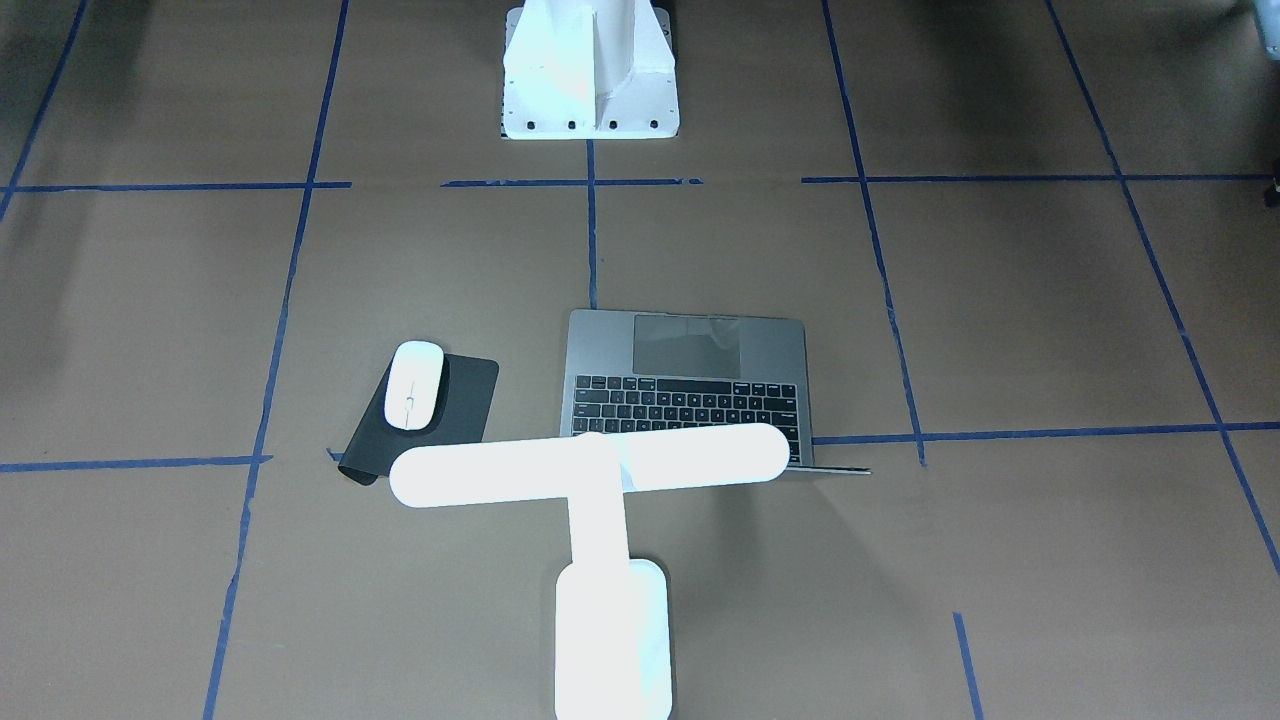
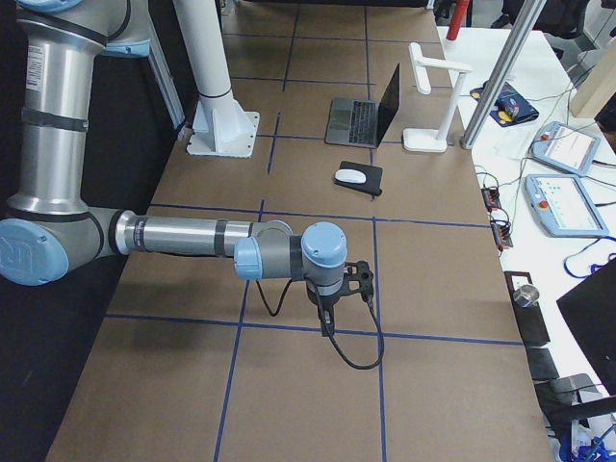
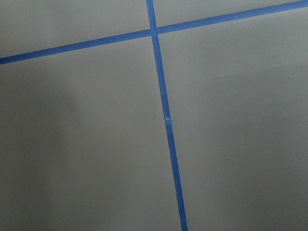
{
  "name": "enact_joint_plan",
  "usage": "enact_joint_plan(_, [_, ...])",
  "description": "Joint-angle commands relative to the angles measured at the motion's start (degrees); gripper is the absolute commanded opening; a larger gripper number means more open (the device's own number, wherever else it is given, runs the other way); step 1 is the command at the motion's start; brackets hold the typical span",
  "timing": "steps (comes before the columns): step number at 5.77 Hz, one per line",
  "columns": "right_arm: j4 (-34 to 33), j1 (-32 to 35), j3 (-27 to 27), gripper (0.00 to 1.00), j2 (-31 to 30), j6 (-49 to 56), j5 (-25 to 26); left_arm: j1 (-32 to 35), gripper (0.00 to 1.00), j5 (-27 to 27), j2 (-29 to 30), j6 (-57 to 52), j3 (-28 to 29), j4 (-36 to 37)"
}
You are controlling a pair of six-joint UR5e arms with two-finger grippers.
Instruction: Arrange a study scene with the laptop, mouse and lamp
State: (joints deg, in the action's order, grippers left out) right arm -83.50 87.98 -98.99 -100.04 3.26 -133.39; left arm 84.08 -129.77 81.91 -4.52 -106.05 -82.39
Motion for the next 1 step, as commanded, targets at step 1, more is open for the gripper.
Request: enact_joint_plan(1, [0.0, 0.0, 0.0, 1.00, -0.1, 0.0, 0.0, -0.1, 1.00, -0.2, 0.0, 0.0, -0.1, 0.0])
